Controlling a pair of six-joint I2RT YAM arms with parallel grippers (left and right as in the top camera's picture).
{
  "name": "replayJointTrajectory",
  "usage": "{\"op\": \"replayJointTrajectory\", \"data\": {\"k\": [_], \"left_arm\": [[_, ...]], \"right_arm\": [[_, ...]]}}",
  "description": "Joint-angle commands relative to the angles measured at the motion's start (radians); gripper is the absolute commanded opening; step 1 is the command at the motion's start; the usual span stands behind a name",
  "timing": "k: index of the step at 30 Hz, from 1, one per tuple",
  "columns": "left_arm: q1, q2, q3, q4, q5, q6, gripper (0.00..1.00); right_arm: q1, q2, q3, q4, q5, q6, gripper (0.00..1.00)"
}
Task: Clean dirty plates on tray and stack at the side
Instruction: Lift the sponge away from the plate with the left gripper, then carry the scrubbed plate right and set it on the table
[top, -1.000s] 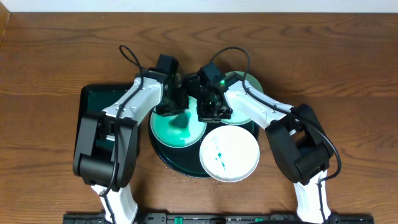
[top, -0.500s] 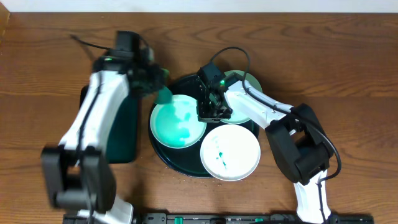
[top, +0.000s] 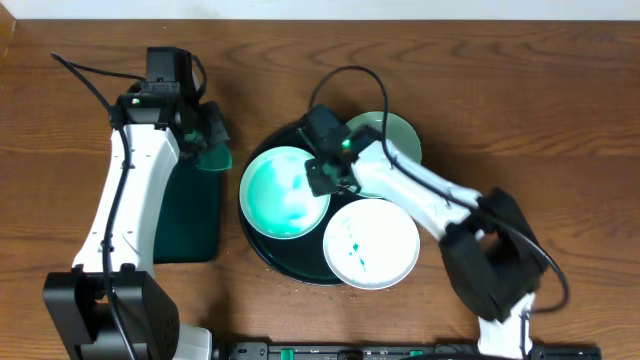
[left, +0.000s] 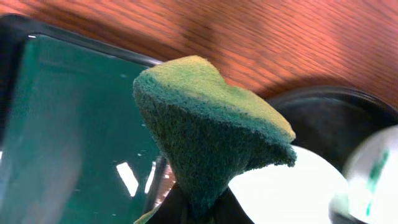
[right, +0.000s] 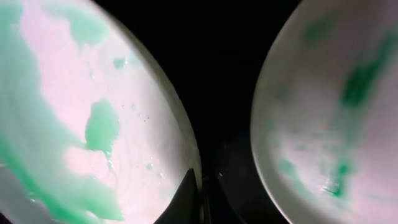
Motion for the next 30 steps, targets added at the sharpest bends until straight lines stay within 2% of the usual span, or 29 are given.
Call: {"op": "replayJointTrajectory", "data": {"k": [1, 9, 18, 24, 30], "left_arm": [[0.004, 0.005, 0.0, -0.003, -0.049, 0.02, 0.07], [0.004, 0.005, -0.002, -0.002, -0.05, 0.02, 0.07], [0.004, 0.005, -0.002, -0.003, -0.05, 0.02, 0.08], [0.004, 0.005, -0.002, -0.003, -0.049, 0.02, 0.07], [0.004, 0.005, -0.002, -0.003, -0.049, 0.02, 0.07]], "right_arm": [[0.066, -0.089, 0.003, 0.0, 0.297, -0.088, 0.01], [0.2, -0.146, 0.003, -0.005, 0.741, -0.194, 0.01], [0.307, -0.172, 0.003, -0.001, 1.239, -0.209, 0.01], [0.331, -0.174, 0.003, -0.001, 1.405, -0.224, 0.01], [0.337, -0.174, 0.003, -0.001, 1.397, -0.223, 0.01]]}}
